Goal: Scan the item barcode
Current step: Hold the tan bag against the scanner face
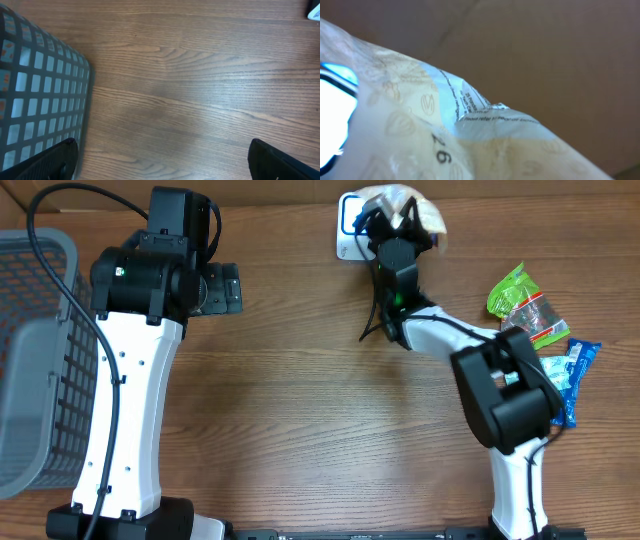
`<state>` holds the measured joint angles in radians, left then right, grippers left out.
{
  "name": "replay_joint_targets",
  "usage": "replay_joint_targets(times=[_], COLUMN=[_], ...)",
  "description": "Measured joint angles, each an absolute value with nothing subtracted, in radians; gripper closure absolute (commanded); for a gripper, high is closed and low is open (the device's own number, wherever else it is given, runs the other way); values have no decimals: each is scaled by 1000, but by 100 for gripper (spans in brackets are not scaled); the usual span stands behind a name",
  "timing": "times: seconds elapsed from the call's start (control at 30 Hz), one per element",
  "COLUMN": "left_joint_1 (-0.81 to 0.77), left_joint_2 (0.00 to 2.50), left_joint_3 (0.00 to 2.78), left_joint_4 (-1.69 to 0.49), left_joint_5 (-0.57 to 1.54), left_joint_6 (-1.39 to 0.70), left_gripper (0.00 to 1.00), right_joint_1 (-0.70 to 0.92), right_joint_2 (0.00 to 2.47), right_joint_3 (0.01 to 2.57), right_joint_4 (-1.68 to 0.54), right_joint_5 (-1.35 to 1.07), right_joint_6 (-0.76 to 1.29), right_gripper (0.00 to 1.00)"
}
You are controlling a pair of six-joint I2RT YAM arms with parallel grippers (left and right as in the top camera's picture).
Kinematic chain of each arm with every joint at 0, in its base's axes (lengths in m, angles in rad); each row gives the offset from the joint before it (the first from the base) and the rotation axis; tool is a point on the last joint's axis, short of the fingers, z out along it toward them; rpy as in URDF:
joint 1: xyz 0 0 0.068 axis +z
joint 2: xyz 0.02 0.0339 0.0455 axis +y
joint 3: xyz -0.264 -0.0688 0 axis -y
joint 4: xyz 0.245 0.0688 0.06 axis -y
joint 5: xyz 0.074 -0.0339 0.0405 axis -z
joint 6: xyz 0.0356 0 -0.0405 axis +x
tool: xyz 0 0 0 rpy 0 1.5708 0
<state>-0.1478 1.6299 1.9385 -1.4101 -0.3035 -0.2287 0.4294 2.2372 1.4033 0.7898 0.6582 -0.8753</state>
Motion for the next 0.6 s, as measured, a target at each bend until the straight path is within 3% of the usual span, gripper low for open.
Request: replay_joint_targets(times=[0.13,0.6], left_joint_1=[-148,-148], left_joint_2=[1630,1630], left_joint_3=[1938,1938], left_joint_4=[-1411,-1411], left_joint_5=[-303,-303], left_joint_6=[-229,-229], left_gripper=[1,0], right_joint_1=[422,355], right_joint_2=[2326,2343], right_joint_3=[1403,1528], right_joint_4=[945,864], right_joint_5=[594,408], right_joint_6=[-963,-1026], right_gripper=[96,96])
